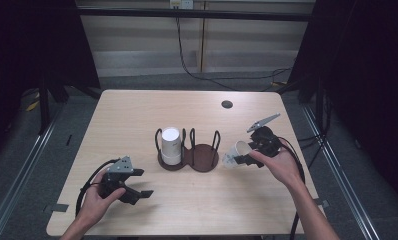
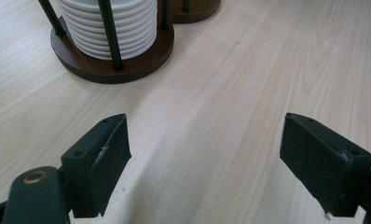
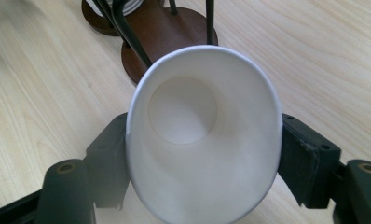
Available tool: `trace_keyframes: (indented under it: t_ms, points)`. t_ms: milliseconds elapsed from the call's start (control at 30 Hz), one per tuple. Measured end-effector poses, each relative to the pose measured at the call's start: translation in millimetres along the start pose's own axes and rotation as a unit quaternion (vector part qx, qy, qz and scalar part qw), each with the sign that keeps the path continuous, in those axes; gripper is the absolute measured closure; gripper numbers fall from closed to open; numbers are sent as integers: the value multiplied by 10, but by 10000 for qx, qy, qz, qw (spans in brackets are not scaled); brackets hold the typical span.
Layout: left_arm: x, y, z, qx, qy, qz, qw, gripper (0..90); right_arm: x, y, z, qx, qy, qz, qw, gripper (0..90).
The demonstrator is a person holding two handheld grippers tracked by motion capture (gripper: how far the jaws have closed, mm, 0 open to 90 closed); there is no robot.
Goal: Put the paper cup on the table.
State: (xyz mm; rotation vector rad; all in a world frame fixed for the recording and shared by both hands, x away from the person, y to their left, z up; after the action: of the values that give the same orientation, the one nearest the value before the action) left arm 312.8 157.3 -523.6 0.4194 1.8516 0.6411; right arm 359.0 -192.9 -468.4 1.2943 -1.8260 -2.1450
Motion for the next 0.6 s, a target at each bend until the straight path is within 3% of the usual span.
trace_keyframes:
  t_ms: [267, 600]
  points:
    - [-22, 10, -20, -2, -35, -91, 10000, 160, -9, -12, -73, 59, 1, 102, 9999, 266]
    - [-30, 17, -25, 11, -30, -120, 9999, 160, 5, -57, -207, 251, -61, 442, 9987, 265]
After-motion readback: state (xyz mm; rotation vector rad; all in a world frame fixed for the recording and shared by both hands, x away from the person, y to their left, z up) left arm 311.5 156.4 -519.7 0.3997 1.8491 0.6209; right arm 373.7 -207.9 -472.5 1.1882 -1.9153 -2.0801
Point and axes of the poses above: each handheld gripper's, and its own axes: y roughly backward along the jaws, x roughly out of its underside, z roughly to its left, the point moved 8 cm from there along -y, roughly forward along the jaws, and after that the axes turned 13 degrees about x, right-handed, at the moved point
